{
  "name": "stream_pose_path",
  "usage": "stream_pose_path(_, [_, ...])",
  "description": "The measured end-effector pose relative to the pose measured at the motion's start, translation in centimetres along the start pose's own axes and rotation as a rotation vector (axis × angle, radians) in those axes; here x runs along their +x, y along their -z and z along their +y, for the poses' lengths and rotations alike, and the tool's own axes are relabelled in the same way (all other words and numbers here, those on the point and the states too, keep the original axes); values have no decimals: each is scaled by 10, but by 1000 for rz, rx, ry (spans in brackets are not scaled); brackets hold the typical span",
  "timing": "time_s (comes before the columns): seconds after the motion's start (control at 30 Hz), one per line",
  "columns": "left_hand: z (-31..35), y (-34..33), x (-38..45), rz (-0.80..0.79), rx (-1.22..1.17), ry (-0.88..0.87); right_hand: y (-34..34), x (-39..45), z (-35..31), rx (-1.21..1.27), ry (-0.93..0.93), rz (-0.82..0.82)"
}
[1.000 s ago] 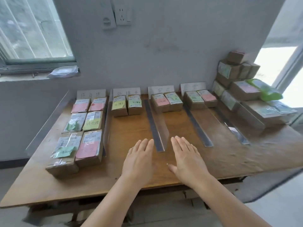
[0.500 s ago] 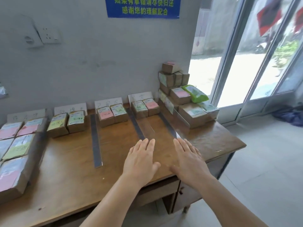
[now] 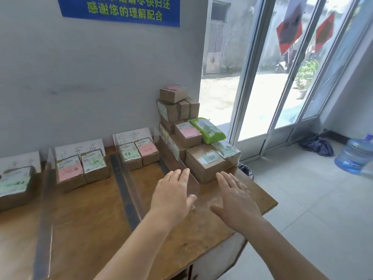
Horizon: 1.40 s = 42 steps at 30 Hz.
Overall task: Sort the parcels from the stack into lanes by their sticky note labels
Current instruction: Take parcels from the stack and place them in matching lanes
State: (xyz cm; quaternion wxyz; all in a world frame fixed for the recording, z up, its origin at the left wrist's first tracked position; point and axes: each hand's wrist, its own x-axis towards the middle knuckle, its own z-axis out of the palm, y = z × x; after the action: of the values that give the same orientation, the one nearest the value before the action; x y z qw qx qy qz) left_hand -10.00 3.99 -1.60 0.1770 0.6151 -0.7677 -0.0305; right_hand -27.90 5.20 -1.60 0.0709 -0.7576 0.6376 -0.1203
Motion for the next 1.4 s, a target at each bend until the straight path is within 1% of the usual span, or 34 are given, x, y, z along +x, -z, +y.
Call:
stream_pose_path(0.27, [-11, -9, 108, -32, -37, -9, 14, 97, 25, 7, -45, 37])
stream_pose_path(0.4, [-17, -19, 140, -35, -74, 10, 18, 130, 39, 53, -77, 49])
stream_pose_path(0.57, [-27, -33, 176, -43, -121, 69, 16, 176, 56, 60, -69, 54])
stream_pose_path(0.73, [-33, -53, 207, -42, -193, 216, 3, 224, 78, 82, -42, 15])
stream_pose_path(0.93, [-28, -77, 252, -45, -221, 419, -7, 293, 111, 153, -28, -31])
stream_pose_path(1.07, [-24, -91, 280, -59, -247, 513, -12, 333, 134, 185, -16, -73])
stream_pose_path(1.2, [-24, -103, 300, -4, -270, 617, -19, 365, 149, 258, -61, -137])
stream_pose_path(1.3, [-26, -111, 310, -12, -288, 708, -25, 384, 153, 311, -105, -212])
stream_pose_path(1.4, [-29, -114, 317, -19, -362, 791, -29, 397, 154, 368, -114, -266])
